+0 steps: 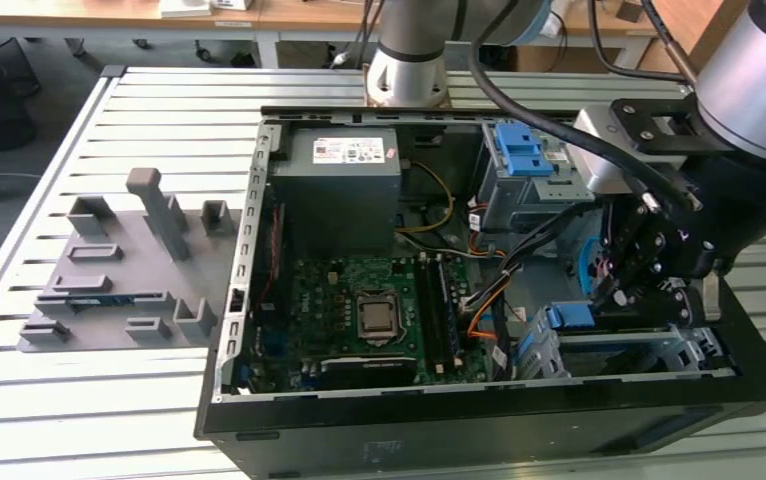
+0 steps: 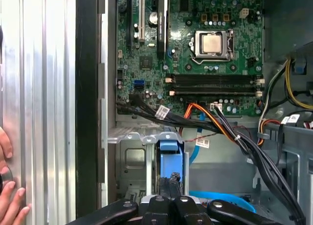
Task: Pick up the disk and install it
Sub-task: 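Insert the first disk wire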
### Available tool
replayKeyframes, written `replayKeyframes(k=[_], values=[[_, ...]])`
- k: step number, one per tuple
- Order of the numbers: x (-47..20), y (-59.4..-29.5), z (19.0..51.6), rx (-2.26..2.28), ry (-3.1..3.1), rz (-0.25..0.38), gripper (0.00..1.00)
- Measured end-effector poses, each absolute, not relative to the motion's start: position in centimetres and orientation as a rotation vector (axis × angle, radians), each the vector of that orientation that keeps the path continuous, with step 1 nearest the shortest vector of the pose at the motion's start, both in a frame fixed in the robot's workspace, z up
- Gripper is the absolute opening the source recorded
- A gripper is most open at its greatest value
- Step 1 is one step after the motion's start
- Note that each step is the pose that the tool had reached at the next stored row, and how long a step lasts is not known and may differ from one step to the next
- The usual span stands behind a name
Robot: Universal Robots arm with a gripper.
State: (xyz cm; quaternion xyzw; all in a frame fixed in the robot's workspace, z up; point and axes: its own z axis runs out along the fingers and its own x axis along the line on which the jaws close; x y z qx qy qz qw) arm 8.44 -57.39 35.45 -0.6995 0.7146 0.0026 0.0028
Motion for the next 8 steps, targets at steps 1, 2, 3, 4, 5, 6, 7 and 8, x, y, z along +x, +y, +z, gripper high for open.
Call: replayKeyframes(k=[1,2,3,4,5,6,7,8], values=[[8.7,-57.4,35.4,-2.194,2.241,0.008,0.11],[9.0,-57.4,35.4,-2.194,2.241,0.008,0.11],[9.2,-57.3,35.4,-2.194,2.241,0.008,0.11],[9.6,-57.3,35.4,-2.194,2.241,0.008,0.11],[10.0,-57.3,35.4,-2.194,2.241,0.008,0.11],[10.4,-57.2,35.4,-2.194,2.241,0.008,0.11],[10.6,-57.1,35.4,-2.194,2.241,0.009,0.11],[10.9,-57.1,35.4,-2.194,2.241,0.008,0.11]])
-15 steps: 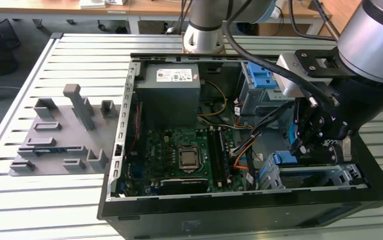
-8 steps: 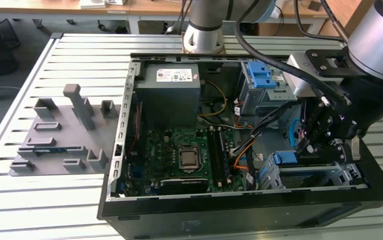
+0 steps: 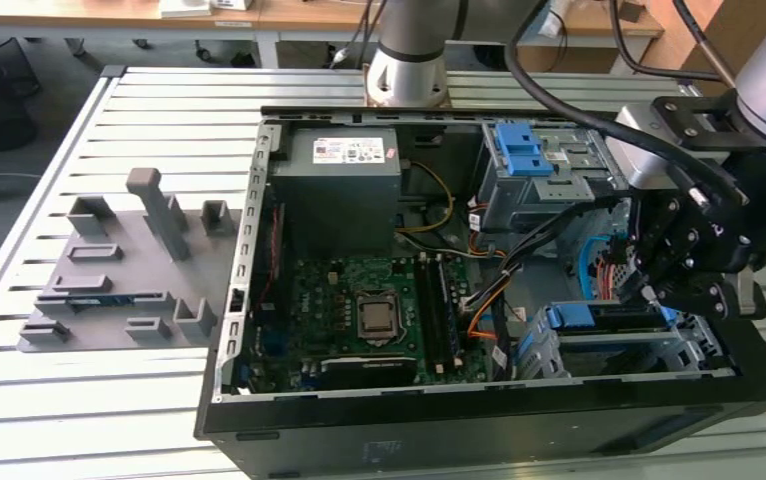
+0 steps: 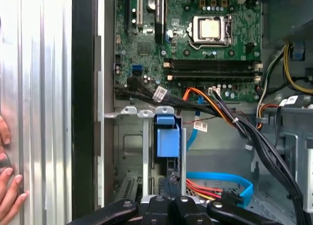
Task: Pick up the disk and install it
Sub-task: 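Insert the first disk wire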
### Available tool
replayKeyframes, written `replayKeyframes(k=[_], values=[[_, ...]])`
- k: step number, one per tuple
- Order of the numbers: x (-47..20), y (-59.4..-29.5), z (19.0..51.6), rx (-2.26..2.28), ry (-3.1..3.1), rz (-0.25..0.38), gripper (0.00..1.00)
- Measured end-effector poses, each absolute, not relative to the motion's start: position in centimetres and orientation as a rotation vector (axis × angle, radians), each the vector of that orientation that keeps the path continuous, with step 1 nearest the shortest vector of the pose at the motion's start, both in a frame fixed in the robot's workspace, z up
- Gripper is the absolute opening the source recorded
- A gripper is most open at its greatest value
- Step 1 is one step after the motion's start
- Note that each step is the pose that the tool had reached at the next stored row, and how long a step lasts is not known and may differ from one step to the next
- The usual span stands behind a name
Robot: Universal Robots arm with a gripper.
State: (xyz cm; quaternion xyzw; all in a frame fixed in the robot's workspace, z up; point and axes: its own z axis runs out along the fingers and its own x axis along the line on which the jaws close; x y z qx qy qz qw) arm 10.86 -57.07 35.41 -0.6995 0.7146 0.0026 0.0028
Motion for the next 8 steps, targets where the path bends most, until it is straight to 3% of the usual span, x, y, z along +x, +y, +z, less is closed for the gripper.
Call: replayKeyframes(k=[8], values=[[11.56,-56.67,35.45,-2.194,2.241,0.008,0.11]])
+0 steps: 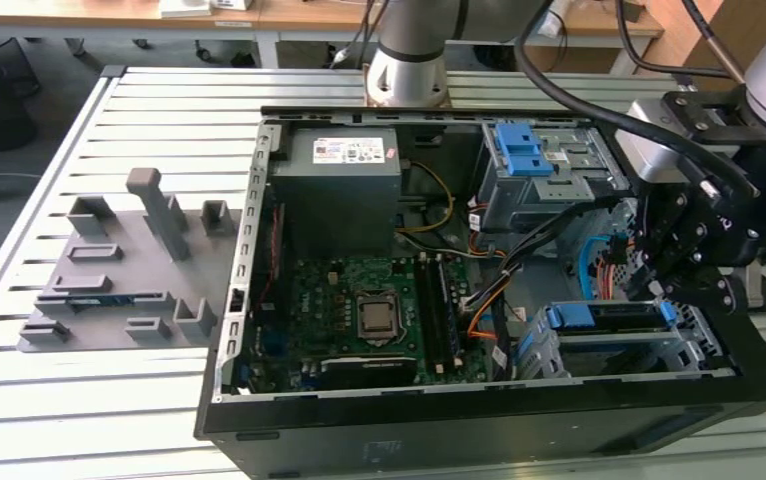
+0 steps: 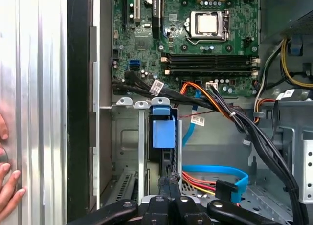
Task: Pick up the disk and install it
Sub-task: 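Insert the first disk wire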
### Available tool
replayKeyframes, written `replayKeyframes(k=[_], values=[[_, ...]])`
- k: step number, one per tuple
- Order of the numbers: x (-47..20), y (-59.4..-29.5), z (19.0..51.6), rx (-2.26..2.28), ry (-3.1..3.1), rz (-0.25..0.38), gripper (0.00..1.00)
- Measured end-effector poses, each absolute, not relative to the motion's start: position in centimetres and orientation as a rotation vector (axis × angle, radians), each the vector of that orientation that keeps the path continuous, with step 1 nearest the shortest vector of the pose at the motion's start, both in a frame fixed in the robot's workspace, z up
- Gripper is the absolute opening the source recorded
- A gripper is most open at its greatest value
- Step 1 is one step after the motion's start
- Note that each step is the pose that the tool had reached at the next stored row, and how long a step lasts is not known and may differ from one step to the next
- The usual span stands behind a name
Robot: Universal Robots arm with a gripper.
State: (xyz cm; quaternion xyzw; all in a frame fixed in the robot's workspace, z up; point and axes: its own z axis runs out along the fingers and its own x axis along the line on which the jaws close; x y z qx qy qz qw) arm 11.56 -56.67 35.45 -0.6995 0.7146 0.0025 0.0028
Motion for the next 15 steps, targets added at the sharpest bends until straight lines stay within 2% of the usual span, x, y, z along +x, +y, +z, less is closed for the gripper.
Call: replayKeyframes(k=[15], values=[[13.2,-55.4,35.9,-2.193,2.241,0.008,0.11]])
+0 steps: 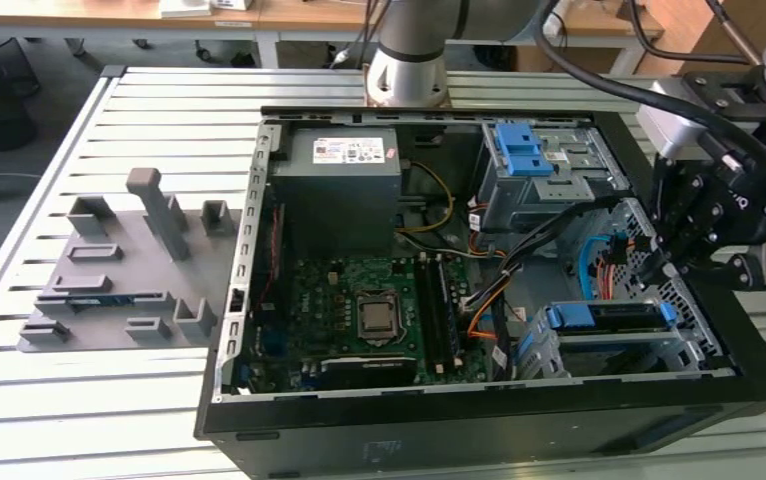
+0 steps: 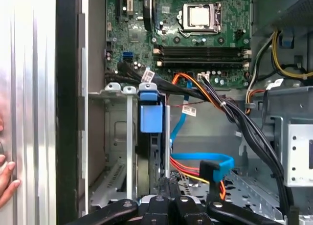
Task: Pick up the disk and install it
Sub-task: 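Insert the first disk wire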
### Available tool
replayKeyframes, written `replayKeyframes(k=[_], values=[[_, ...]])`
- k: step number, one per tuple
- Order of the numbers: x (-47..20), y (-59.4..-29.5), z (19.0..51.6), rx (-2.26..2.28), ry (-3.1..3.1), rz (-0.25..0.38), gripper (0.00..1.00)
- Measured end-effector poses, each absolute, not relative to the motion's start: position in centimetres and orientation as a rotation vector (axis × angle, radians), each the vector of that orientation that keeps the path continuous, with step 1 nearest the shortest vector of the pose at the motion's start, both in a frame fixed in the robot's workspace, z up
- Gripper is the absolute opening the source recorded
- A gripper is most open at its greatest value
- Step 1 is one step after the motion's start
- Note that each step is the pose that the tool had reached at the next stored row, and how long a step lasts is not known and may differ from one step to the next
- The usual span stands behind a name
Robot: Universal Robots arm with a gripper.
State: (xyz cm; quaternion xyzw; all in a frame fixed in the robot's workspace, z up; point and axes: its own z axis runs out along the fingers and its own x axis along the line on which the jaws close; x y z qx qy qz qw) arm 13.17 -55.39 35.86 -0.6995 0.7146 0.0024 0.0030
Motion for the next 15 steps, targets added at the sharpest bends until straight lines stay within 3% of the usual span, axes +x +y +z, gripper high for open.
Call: replayKeyframes(k=[15], values=[[14.10,-54.45,36.11,-2.193,2.241,0.008,0.11]])
